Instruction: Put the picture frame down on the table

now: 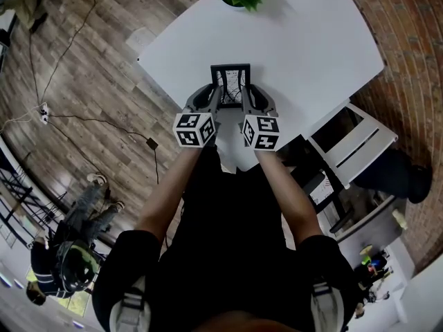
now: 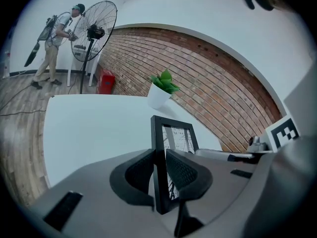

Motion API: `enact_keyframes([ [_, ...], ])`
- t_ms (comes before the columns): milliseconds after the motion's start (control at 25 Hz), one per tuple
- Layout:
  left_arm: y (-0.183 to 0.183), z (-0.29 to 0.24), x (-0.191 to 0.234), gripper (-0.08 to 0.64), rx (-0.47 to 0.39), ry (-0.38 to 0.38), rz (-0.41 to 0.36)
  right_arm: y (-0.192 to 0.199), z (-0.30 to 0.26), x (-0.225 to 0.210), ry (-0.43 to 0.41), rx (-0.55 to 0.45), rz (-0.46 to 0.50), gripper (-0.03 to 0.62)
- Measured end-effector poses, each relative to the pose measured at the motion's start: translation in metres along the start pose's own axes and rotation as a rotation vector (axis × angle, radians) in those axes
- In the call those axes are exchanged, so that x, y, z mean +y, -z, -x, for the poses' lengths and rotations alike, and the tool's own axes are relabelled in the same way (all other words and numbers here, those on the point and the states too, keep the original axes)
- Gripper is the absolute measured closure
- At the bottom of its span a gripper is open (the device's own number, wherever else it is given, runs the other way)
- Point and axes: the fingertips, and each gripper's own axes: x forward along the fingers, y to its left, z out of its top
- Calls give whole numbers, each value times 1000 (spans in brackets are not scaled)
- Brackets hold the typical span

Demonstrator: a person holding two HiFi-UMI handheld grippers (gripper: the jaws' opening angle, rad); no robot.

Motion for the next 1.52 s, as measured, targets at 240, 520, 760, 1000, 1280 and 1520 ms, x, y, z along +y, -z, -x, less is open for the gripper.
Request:
enact_keyframes([
  [240, 13, -7, 0, 482, 42, 11, -3, 4, -3, -6, 19, 15, 14, 526],
  [520, 22, -15, -1, 480, 79, 26, -18, 18, -7, -15, 37, 53, 37, 526],
  [760, 29, -20, -1, 480, 110, 34, -19, 27, -8, -19, 37, 77, 20, 525],
  [1000, 33, -24, -2, 480, 136, 41, -31, 33, -11, -24, 27, 97, 6, 523],
  [1280, 35, -28, -1, 480, 163, 19, -52, 39, -15, -26, 15, 119, -2, 523],
  [1520, 38, -30, 0, 480, 191, 1, -54, 42, -16, -28, -2, 131, -10, 522],
])
